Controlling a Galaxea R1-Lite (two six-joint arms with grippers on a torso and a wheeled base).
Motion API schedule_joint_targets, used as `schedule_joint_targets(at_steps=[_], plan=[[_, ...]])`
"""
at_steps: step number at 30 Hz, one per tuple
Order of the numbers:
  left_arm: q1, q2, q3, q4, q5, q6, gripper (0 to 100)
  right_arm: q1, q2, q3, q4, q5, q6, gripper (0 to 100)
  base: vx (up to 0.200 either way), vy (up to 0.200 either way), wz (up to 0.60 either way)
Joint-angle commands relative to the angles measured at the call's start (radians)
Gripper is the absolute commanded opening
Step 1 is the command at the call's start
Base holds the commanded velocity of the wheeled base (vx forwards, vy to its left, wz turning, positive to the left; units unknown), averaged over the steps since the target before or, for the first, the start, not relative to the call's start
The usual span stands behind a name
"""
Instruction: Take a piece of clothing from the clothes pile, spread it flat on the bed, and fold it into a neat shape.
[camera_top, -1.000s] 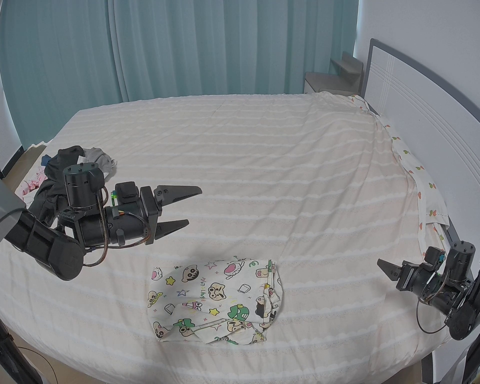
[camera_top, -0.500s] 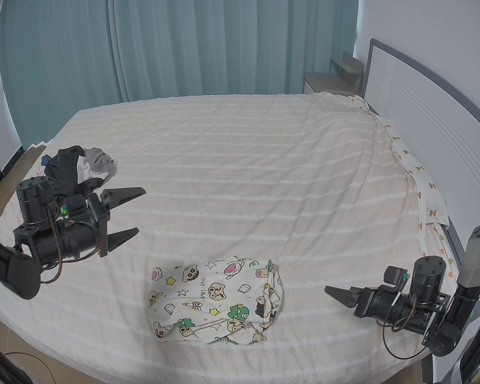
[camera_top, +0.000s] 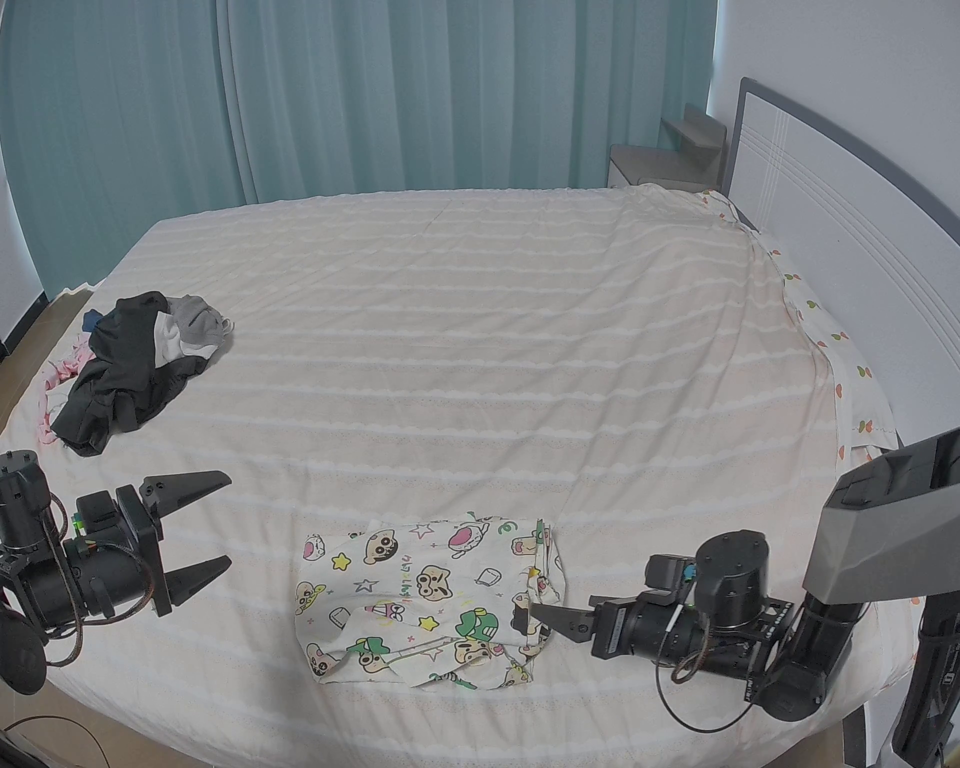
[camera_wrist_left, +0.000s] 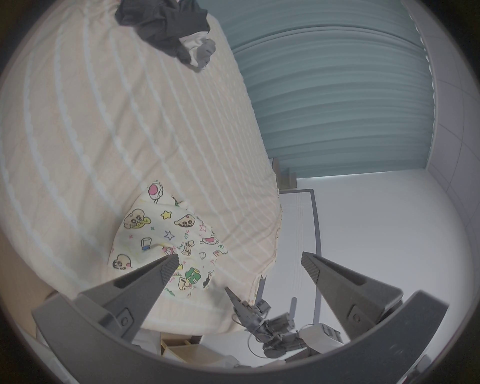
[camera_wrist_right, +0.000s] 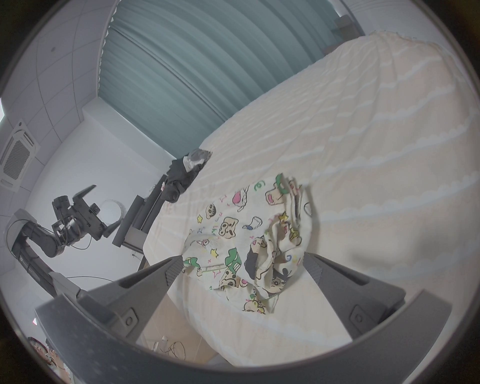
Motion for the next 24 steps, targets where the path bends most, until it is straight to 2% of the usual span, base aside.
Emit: schedule_joint_targets(at_steps=[1,7,9,10,13,18,24], plan=[[0.107,0.057,0.021,-0.015,-0.1,-0.016,100,0.031,0.067,-0.114,0.088,0.014,0.001,100,0.0,0.0,0.0],[0.116,0.101,0.023,-0.039,-0.105,-0.016,100,0.018,0.095,-0.108,0.072,0.035,0.001,100,0.0,0.0,0.0],[0.116,0.117,0.026,-0.055,-0.105,-0.016,100,0.014,0.104,-0.097,0.019,0.098,0.001,100,0.0,0.0,0.0],[0.116,0.117,0.026,-0.055,-0.105,-0.016,100,0.014,0.104,-0.097,0.019,0.098,0.001,100,0.0,0.0,0.0],[0.116,0.123,0.026,-0.055,-0.105,-0.016,100,0.005,0.138,-0.068,-0.084,0.165,-0.001,100,0.0,0.0,0.0],[0.12,0.126,0.026,-0.056,-0.105,-0.016,100,-0.032,0.168,-0.078,-0.086,0.265,-0.008,100,0.0,0.0,0.0],[0.123,0.126,0.027,-0.056,-0.105,-0.016,100,-0.08,0.194,-0.121,-0.086,0.345,-0.022,100,0.0,0.0,0.0]])
